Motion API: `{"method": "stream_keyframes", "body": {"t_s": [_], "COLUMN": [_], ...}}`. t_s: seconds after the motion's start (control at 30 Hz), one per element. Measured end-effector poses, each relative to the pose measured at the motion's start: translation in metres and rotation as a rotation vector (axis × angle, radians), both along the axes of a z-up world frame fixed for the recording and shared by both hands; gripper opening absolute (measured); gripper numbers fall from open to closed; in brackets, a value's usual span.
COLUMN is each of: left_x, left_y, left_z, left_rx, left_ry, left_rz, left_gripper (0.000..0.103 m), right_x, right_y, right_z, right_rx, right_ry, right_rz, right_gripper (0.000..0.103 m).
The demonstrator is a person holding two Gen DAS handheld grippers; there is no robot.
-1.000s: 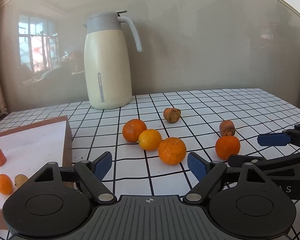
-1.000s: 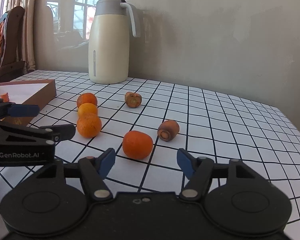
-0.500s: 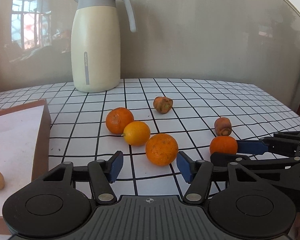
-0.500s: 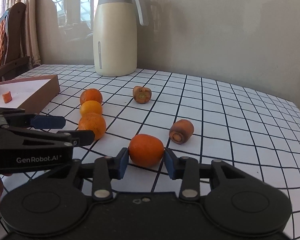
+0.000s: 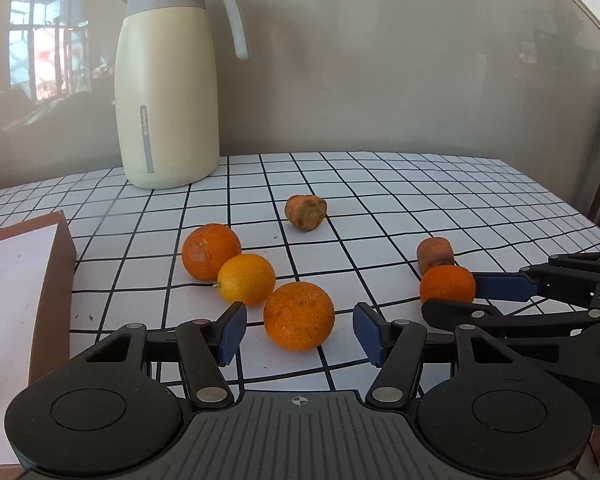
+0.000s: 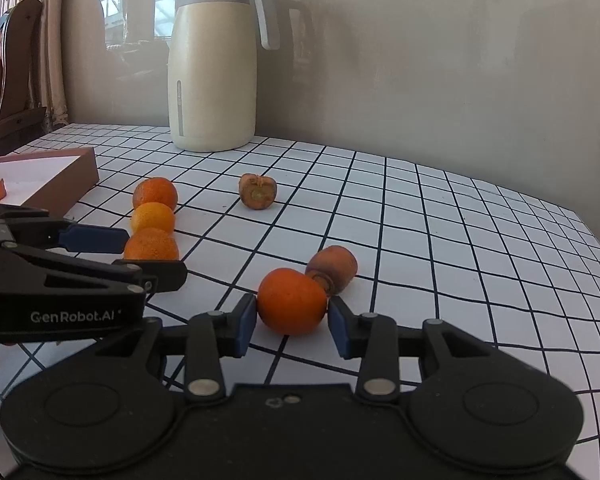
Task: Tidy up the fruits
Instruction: 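Grasp an orange with the left tool while the right tool grasps another orange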
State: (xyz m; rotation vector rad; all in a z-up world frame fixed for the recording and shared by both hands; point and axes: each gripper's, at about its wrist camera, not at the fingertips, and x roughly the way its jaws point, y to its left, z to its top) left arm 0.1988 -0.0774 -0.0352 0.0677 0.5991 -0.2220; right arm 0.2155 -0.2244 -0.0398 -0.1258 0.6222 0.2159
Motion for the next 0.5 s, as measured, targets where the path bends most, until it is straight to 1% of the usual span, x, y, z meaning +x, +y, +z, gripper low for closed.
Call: {"method": "stream_keyframes", "body": {"t_s": [0.17,0.23,0.3,0.33,0.5], "left_x": [0.004,0.0045,0.0053,0.0052,0.0046], "left_y": [-0.002,-0.0028,-0.0043,-0.0049,-0.0047], "left_z": [-0.0038,-0.0041,-0.0044,-0.0042,-0.0036], "left_rx": [0.009,0.011,0.019,0.025,0.027], "left_ry": [0.02,0.024,0.025,0.022,0.015], "left_rz": [0.001,-0.004,-0.004,0.0,0.0], "left_gripper": [0.059,0.058,0.048,0.039,0.038], "right_x": [0.0027,0.0028,0.0048,0.0054,0.0039], "right_y": [-0.0002,-0.0007,-0.0029,-0.0043,-0.0027], "right_z": [-0.0013,-0.0013,0.0001,0.0004,-0.0005], "right_rx": [-0.009,-0.001,0.025,0.04,0.027], "right_ry": [0.001,0.008,0.019,0.023,0.017], "right_rz": [-0.005,0.0,0.003,0.002,-0.001], "right_gripper": [0.032,0.03,0.029,0.029,0.028]}}
